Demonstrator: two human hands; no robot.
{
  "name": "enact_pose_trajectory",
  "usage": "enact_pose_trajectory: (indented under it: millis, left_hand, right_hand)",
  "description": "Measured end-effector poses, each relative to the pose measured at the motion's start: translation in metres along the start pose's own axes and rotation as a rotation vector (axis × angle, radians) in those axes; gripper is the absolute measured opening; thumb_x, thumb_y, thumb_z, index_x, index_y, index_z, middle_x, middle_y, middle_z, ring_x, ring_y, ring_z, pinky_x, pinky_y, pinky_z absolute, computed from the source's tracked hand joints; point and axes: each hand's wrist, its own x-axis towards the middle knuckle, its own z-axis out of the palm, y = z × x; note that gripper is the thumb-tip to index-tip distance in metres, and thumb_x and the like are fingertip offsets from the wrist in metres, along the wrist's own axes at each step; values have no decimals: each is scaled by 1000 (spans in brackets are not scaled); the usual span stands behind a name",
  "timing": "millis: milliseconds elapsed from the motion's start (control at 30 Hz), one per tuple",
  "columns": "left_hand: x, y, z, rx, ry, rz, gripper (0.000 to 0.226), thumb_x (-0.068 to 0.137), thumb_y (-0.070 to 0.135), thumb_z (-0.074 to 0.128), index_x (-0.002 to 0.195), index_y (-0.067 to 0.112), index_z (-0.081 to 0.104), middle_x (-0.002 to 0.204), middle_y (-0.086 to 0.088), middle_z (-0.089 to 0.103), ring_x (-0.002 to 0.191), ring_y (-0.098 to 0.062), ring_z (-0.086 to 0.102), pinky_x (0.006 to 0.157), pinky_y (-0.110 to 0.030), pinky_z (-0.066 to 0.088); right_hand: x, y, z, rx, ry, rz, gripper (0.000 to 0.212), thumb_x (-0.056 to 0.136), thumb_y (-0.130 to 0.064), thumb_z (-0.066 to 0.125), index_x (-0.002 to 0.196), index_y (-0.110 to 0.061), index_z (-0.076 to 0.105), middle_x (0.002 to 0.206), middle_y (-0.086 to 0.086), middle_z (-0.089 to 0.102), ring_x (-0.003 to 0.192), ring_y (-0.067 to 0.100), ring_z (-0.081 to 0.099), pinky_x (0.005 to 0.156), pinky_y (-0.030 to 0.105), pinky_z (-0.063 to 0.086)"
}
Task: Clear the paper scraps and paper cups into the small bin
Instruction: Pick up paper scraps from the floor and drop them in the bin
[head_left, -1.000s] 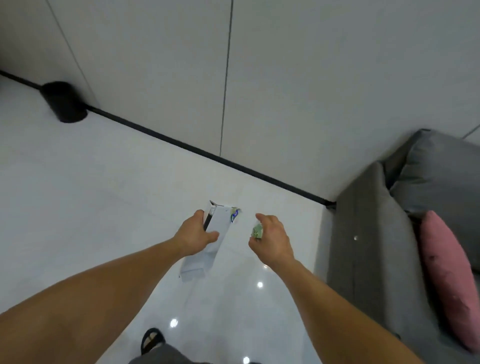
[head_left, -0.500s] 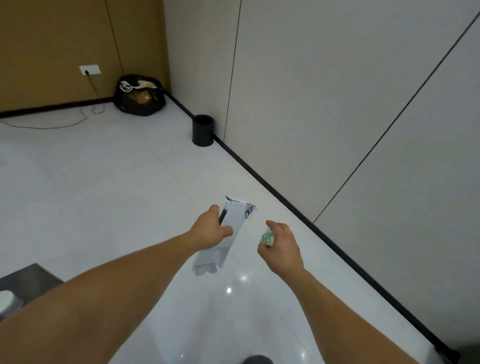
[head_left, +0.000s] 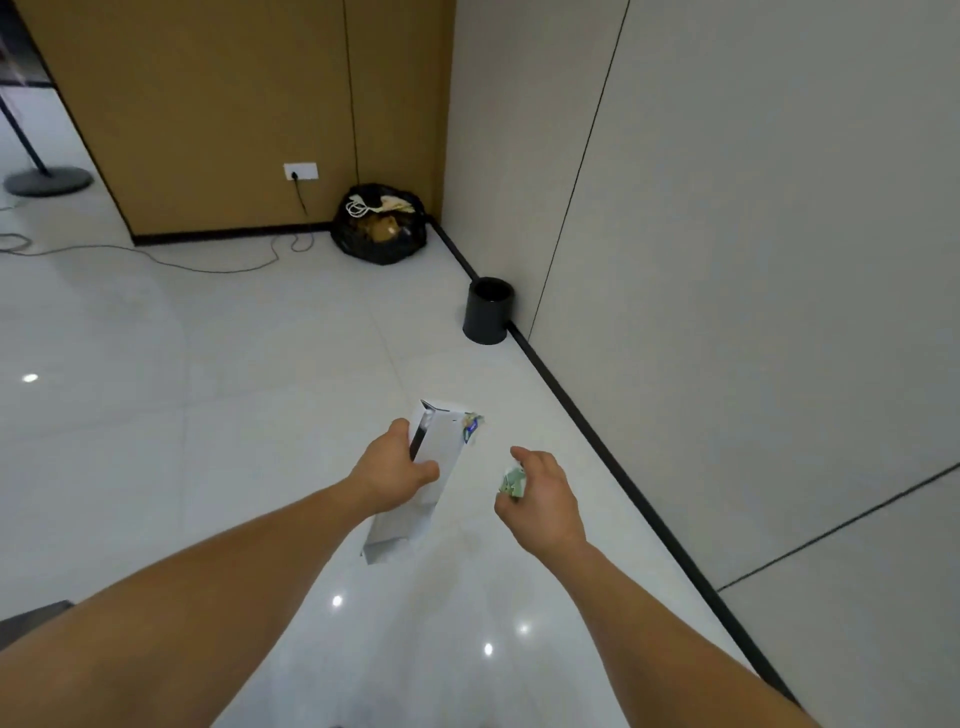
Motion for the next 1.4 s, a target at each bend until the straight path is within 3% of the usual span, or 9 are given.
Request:
enact_pose_trajectory:
  millis: [167, 333, 667, 833, 1233, 1400]
  left_hand:
    - [77, -9, -26, -15, 58, -54, 33, 79, 30, 67, 89, 16, 39, 80, -1, 52, 69, -15, 51, 54, -29, 38]
    - [183, -26, -63, -73, 65, -73, 38, 80, 29, 67, 103, 11, 42, 91, -7, 58, 83, -26, 58, 70, -35, 47]
    - [385, -26, -161, -81, 18, -36, 43, 81, 28, 67, 111, 16, 40, 96, -4, 58, 86, -24, 57, 70, -33, 46]
    - [493, -2, -179, -41, -9, 36, 41, 80, 28, 68, 105, 19, 37, 92, -1, 54, 82, -22, 54, 62, -29, 38]
    - [752, 75, -226, 13, 16, 62, 49, 82, 26, 68, 119, 12, 39, 101, -6, 57, 89, -24, 56, 72, -31, 45]
    - [856, 91, -228, 4, -60, 80, 48, 82, 27, 69, 117, 14, 39, 99, -3, 54, 87, -21, 55, 66, -27, 42]
  right_hand:
    - [97, -22, 11, -21, -69, -34, 62, 85, -23, 61, 143, -21, 41, 139, -1, 43, 128, 18, 41, 98, 29, 40]
    - [204, -58, 49, -26, -102, -54, 62, 84, -23, 61, 143, -22, 41, 140, -3, 42, 127, 16, 42, 97, 29, 42]
    - [390, -130, 68, -4, -49, 6, 60, 86, -24, 62, 142, -22, 42, 138, -3, 43, 127, 16, 43, 99, 31, 43]
    - [486, -131, 70, 4, -13, 11, 61, 86, -24, 62, 143, -21, 42, 139, -3, 43, 127, 15, 43, 100, 28, 41]
    - [768, -113, 50, 58, 22, 48, 61, 84, -20, 65, 142, -17, 45, 138, 2, 45, 126, 21, 45, 99, 30, 41]
    - [861, -106, 52, 17, -1, 101, 63, 85, -21, 65, 144, -16, 42, 139, 2, 45, 126, 21, 45, 100, 31, 42]
